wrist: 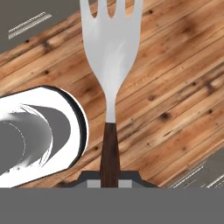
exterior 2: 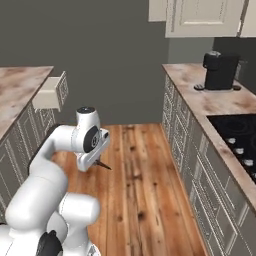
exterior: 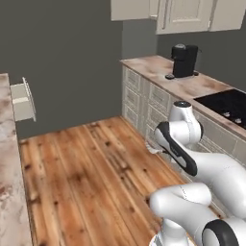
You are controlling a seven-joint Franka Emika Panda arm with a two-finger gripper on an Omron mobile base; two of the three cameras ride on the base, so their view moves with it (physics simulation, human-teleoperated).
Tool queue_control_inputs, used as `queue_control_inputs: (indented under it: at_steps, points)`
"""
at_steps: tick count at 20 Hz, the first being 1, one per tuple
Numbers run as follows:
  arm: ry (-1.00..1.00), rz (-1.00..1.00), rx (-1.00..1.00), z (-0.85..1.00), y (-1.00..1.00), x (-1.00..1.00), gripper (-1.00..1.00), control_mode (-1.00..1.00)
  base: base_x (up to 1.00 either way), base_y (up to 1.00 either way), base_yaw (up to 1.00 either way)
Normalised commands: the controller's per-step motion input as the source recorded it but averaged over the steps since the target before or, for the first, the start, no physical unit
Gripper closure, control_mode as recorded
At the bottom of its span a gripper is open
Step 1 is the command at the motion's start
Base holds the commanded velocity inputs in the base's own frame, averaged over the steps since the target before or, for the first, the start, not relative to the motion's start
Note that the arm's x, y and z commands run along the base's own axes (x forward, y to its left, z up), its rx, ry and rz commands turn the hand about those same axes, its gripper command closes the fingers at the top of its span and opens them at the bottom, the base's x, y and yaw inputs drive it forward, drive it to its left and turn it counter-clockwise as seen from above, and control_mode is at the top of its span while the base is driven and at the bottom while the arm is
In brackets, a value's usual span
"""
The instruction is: Organize the utensils by type. Pick up the wooden spoons from the counter and place them in the open cabinet. Then pick up the metallic utensils from the counter and place them in the open drawer.
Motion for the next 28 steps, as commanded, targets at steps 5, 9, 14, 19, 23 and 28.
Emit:
queue_control_inputs:
  at_steps: [5, 9, 14, 19, 23, 28]
  points:
    - [0.0, 0.0, 0.0, 0.0, 0.0, 0.0, 1.0, 1.0, 0.84, 0.76, 0.0]
    - [0.0, 0.0, 0.0, 0.0, 0.0, 0.0, 1.0, 1.0, 0.75, 0.72, 0.0]
    - [0.0, 0.0, 0.0, 0.0, 0.0, 0.0, 1.0, 1.0, 0.71, 0.74, 0.0]
    - [0.0, 0.0, 0.0, 0.0, 0.0, 0.0, 1.0, 1.0, 0.89, 0.48, 0.17]
    - [0.0, 0.0, 0.0, 0.0, 0.0, 0.0, 1.0, 1.0, 0.82, 0.22, 0.36]
    - [0.0, 0.0, 0.0, 0.0, 0.0, 0.0, 1.0, 1.0, 0.52, 0.31, 0.39]
